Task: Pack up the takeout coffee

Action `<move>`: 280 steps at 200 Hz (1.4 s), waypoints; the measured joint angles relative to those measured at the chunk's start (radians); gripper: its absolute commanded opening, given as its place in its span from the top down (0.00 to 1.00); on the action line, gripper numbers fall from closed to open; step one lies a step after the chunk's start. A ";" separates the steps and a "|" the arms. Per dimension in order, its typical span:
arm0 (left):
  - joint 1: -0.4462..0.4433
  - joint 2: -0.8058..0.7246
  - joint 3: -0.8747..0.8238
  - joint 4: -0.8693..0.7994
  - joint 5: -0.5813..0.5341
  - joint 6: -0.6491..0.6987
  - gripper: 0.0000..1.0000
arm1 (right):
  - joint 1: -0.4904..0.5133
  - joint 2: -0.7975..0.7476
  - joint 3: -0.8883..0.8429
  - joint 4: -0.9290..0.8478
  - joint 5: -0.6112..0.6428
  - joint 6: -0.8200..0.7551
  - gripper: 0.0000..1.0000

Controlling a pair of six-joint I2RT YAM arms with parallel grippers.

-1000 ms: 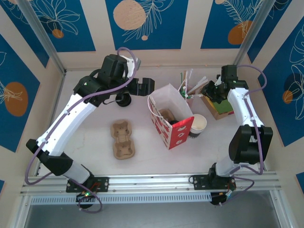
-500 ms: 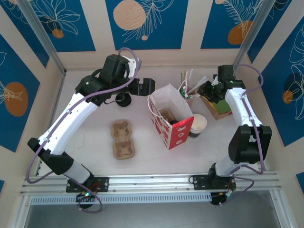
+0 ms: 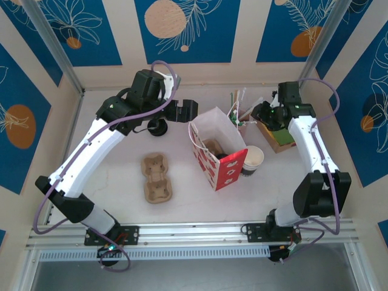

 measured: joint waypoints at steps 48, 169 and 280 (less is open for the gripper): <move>0.000 0.000 0.000 0.000 0.000 0.000 0.00 | -0.004 0.050 0.023 -0.032 -0.012 -0.008 0.67; 0.000 0.000 -0.004 0.000 0.000 0.000 0.00 | -0.032 0.068 0.019 -0.072 -0.027 -0.008 0.71; 0.000 0.000 -0.019 0.004 -0.003 0.000 0.00 | -0.032 0.097 0.018 -0.076 -0.061 -0.015 0.80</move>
